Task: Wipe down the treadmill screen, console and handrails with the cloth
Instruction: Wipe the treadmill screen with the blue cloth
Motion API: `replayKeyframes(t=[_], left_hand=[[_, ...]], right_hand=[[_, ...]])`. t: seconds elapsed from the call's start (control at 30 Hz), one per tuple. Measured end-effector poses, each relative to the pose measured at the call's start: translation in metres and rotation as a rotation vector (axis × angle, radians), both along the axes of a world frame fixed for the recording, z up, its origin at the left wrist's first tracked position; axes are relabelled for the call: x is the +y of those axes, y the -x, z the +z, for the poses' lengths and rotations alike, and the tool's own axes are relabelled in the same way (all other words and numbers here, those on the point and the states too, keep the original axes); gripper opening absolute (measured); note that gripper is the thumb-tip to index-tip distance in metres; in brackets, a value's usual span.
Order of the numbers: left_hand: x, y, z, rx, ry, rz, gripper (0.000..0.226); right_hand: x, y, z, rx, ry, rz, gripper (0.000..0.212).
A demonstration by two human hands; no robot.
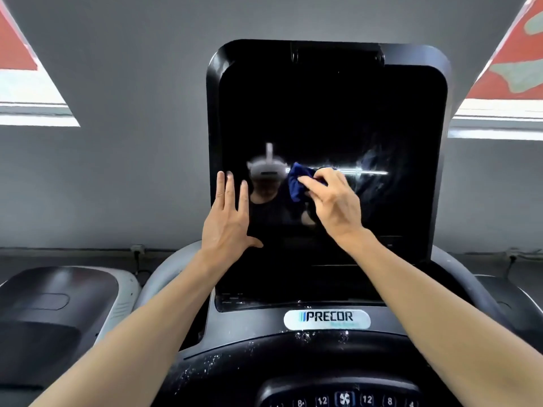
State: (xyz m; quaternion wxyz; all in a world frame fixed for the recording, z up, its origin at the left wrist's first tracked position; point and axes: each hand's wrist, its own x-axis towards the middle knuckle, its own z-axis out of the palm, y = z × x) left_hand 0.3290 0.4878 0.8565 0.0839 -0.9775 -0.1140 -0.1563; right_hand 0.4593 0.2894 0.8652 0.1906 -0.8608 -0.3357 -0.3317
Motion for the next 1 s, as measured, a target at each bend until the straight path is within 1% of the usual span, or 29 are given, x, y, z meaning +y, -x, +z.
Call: replayKeyframes(t=[0.07, 0.1, 0.13, 0.2, 0.27, 0.3, 0.37, 0.43, 0.47, 0.53, 0.6, 0.63, 0.67, 0.73, 0.77, 0.8, 0.83, 0.9, 0.97, 1.0], left_hand=[[0.003, 0.002, 0.0, 0.017, -0.061, 0.003, 0.149], [0.003, 0.002, 0.001, 0.024, -0.09, 0.009, 0.149], [0.003, 0.001, 0.001, 0.039, -0.11, 0.017, 0.149], [0.004, -0.001, 0.0, 0.052, -0.116, 0.017, 0.149], [0.004, 0.001, 0.001, 0.037, -0.069, -0.001, 0.15], [0.004, 0.001, 0.002, 0.026, -0.043, -0.009, 0.15], [0.005, 0.004, 0.002, 0.01, -0.024, -0.02, 0.151], [0.004, 0.007, 0.001, -0.009, -0.015, -0.031, 0.152], [0.003, 0.01, -0.001, -0.021, 0.004, -0.032, 0.153], [0.001, 0.017, -0.01, -0.046, 0.065, -0.032, 0.156], [-0.002, 0.024, -0.02, -0.022, 0.092, -0.03, 0.157], [-0.004, 0.027, -0.024, 0.012, 0.082, -0.027, 0.156], [-0.006, 0.03, -0.028, 0.045, 0.06, -0.021, 0.154], [-0.009, 0.035, -0.035, 0.075, 0.009, 0.002, 0.15], [-0.011, 0.035, -0.036, 0.075, -0.009, 0.011, 0.148], [-0.012, 0.035, -0.037, 0.07, -0.017, 0.016, 0.147], [-0.012, 0.035, -0.038, 0.061, -0.02, 0.017, 0.147], [-0.013, 0.033, -0.039, 0.048, 0.004, 0.021, 0.149], [-0.013, 0.032, -0.04, 0.042, 0.031, 0.018, 0.15], [-0.012, 0.032, -0.04, 0.036, 0.033, 0.017, 0.15]], right_hand=[[-0.014, 0.002, -0.002, 0.075, -0.125, -0.112, 0.043], [-0.016, 0.012, -0.012, 0.086, -0.136, -0.137, 0.043], [-0.015, 0.026, -0.026, 0.083, -0.103, -0.121, 0.041], [-0.004, 0.048, -0.047, 0.032, 0.006, 0.008, 0.038], [0.006, 0.04, -0.04, 0.009, 0.077, 0.101, 0.034], [0.007, 0.033, -0.031, 0.008, 0.068, 0.095, 0.034], [0.0, 0.026, -0.022, 0.088, -0.05, -0.025, 0.039], [-0.009, 0.036, -0.035, 0.146, -0.16, -0.132, 0.042], [-0.01, 0.048, -0.048, 0.146, -0.137, -0.127, 0.042], [-0.003, 0.068, -0.07, 0.077, -0.015, -0.003, 0.042], [0.008, 0.059, -0.065, 0.017, 0.089, 0.121, 0.041], [0.009, 0.05, -0.055, 0.001, 0.102, 0.134, 0.039], [0.006, 0.042, -0.046, 0.014, 0.074, 0.106, 0.038], [-0.01, 0.037, -0.04, 0.109, -0.069, -0.044, 0.041], [-0.019, 0.04, -0.045, 0.139, -0.134, -0.103, 0.042], [-0.024, 0.048, -0.055, 0.15, -0.153, -0.134, 0.043], [-0.024, 0.061, -0.066, 0.149, -0.124, -0.122, 0.042], [-0.009, 0.079, -0.085, 0.093, -0.016, 0.018, 0.039], [0.005, 0.079, -0.086, 0.033, 0.104, 0.182, 0.033], [0.005, 0.073, -0.082, 0.013, 0.138, 0.219, 0.03]])
